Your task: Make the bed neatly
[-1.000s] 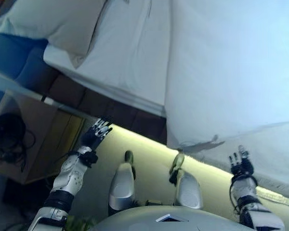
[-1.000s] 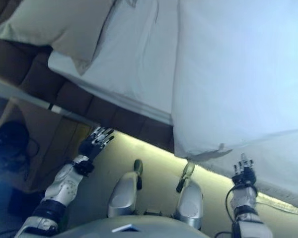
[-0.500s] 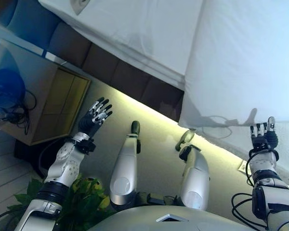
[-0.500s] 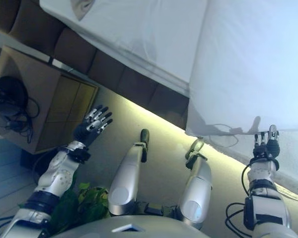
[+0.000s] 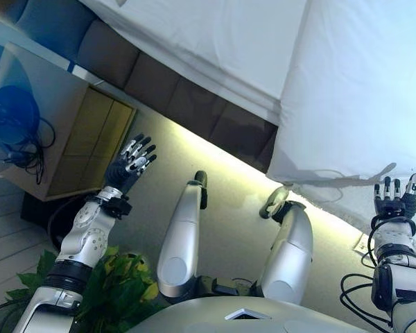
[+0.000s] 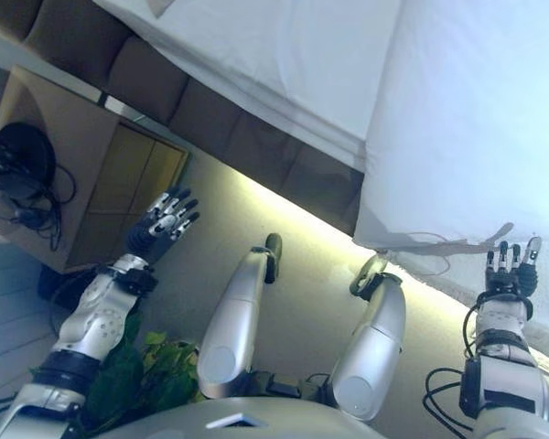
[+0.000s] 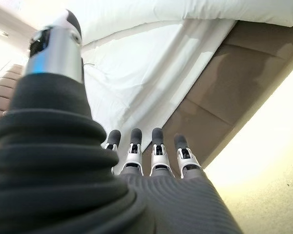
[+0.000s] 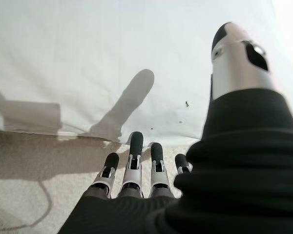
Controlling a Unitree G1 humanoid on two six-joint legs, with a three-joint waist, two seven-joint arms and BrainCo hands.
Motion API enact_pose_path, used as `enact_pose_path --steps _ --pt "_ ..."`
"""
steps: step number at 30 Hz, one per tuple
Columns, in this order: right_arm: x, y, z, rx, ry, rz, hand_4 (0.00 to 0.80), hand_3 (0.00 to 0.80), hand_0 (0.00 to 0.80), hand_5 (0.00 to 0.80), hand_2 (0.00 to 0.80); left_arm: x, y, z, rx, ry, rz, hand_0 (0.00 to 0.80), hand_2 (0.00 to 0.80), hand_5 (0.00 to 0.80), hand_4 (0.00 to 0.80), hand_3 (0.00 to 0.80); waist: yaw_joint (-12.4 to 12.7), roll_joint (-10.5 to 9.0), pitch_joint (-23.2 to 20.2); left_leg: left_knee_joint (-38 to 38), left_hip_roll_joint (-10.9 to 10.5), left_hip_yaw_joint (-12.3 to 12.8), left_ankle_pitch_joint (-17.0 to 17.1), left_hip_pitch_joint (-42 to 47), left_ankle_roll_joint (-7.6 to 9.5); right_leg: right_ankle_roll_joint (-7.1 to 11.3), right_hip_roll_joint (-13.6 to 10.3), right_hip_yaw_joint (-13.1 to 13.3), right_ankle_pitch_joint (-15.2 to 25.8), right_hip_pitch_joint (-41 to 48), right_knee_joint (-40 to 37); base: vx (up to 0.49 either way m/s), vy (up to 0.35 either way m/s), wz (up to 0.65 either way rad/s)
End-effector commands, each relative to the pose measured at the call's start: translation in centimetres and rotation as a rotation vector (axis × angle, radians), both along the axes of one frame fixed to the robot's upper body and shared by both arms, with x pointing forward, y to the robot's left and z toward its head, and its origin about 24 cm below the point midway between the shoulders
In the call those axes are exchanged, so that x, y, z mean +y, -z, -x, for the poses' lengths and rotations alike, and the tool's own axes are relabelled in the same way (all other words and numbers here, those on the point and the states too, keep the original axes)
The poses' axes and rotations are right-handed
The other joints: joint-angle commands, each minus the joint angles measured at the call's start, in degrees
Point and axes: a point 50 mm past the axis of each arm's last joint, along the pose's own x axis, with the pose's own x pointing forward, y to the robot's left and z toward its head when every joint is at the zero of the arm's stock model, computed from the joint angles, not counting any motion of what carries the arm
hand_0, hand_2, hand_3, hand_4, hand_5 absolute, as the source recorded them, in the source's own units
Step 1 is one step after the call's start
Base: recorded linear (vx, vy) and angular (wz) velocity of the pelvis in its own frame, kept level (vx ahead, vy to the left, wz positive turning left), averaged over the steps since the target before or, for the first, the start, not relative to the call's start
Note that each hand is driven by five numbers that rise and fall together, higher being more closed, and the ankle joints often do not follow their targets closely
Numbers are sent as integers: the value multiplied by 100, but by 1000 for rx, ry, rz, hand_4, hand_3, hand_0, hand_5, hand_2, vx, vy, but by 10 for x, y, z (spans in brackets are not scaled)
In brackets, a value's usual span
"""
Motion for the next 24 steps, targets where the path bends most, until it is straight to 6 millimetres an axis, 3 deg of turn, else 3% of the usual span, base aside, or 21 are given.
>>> enact_pose_path --steps 1,6,21,22,24 --pt "-25 -2 29 79 71 51 0 0 0 0 0 3 -9 4 -56 -18 40 0 0 0 0 0 -36 125 -206 -276 108 -141 178 -43 114 544 -144 436 533 34 -304 0 0 0" --pt "-34 -8 36 62 59 83 0 0 0 0 0 5 -10 1 -58 -19 42 0 0 0 0 0 -28 161 -185 -371 88 -150 264 -71 103 571 -153 442 588 -1 -352 0 0 0" --pt "-61 -80 -1 -46 38 203 0 0 0 0 0 -3 -15 -5 -56 1 92 0 0 0 0 0 191 374 -230 -847 19 -245 694 -183 83 582 -232 384 556 -243 -303 10 -3 3" --pt "-62 -86 -5 -61 28 220 364 364 364 364 364 -3 -16 -6 -57 0 97 0 0 0 0 0 205 384 -243 -906 -5 -268 738 -186 84 582 -222 383 560 -252 -328 33 10 7" --pt "-63 -96 -10 -76 15 246 800 800 800 800 800 -3 -16 -7 -58 0 104 0 0 0 0 0 227 399 -259 -979 -31 -299 800 -191 83 587 -212 383 571 -271 -349 23 21 10"
